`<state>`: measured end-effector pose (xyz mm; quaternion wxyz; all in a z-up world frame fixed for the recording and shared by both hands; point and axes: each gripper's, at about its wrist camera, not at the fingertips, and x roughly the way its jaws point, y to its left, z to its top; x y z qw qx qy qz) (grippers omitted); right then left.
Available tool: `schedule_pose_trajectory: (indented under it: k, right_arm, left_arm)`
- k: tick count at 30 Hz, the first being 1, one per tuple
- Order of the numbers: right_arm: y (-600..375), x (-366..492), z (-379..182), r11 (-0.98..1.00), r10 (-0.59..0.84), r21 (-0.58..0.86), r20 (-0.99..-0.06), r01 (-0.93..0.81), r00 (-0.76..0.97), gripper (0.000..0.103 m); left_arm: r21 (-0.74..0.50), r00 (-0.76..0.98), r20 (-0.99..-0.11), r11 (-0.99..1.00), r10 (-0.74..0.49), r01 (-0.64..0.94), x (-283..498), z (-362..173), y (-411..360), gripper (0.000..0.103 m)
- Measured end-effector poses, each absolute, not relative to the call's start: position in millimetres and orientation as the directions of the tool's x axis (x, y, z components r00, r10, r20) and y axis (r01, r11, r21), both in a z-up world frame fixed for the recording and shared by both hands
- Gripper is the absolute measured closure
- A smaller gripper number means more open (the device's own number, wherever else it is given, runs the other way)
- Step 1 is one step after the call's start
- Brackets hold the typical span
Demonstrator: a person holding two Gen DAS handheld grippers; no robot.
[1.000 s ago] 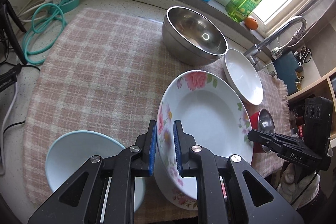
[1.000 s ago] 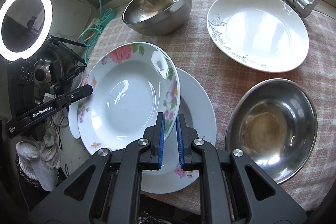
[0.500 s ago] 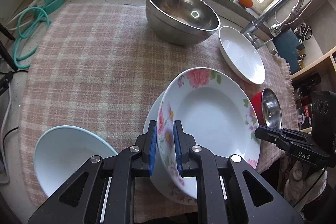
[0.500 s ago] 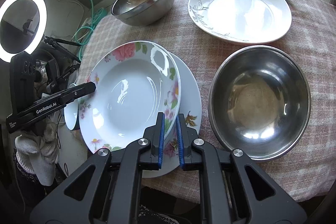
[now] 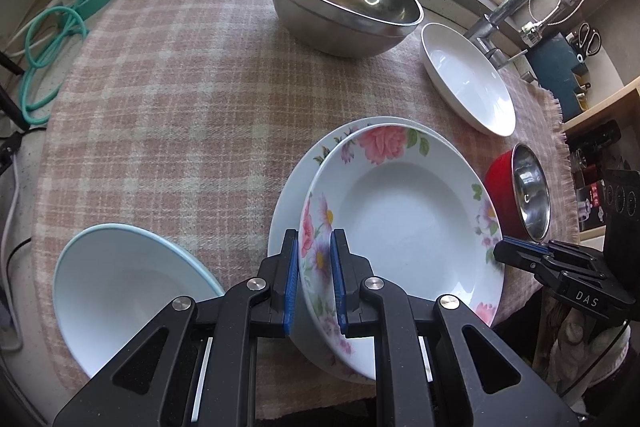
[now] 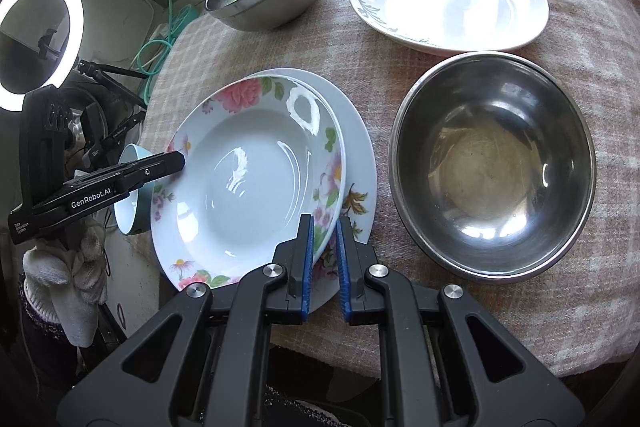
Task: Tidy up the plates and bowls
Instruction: 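Lower the pink-rose plate onto the pink-blossom plate and open the left gripper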
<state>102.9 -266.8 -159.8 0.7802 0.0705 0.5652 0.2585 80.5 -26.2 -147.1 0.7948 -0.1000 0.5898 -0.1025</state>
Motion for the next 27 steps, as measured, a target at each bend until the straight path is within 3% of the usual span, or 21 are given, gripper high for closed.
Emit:
schedule_pose_trajectory:
  k: [22,23,25,27]
  right_arm:
    - [-265.0,100.7,-162.2,0.855,0.477,0.392,-0.851,-0.339,0.220,0.089]
    - [-265.0,100.0,-160.8,0.852,0.483,0.396,-0.847,-0.342,0.222,0.086]
    - [-266.1,98.3,-156.7,0.847,0.491,0.399,-0.840,-0.350,0.232,0.061]
    - [-266.5,95.2,-150.6,0.842,0.498,0.395,-0.830,-0.366,0.251,0.043]
  left_arm:
    - [-0.258,0.279,-0.924,0.965,-0.261,0.048,81.3,-142.9,-26.1,0.090]
    - [-0.257,0.280,-0.924,0.965,-0.260,0.048,81.1,-141.9,-26.0,0.090]
    - [-0.262,0.283,-0.922,0.964,-0.264,0.049,80.5,-139.6,-25.4,0.088]
    - [-0.267,0.286,-0.919,0.962,-0.270,0.051,79.9,-136.5,-25.8,0.088]
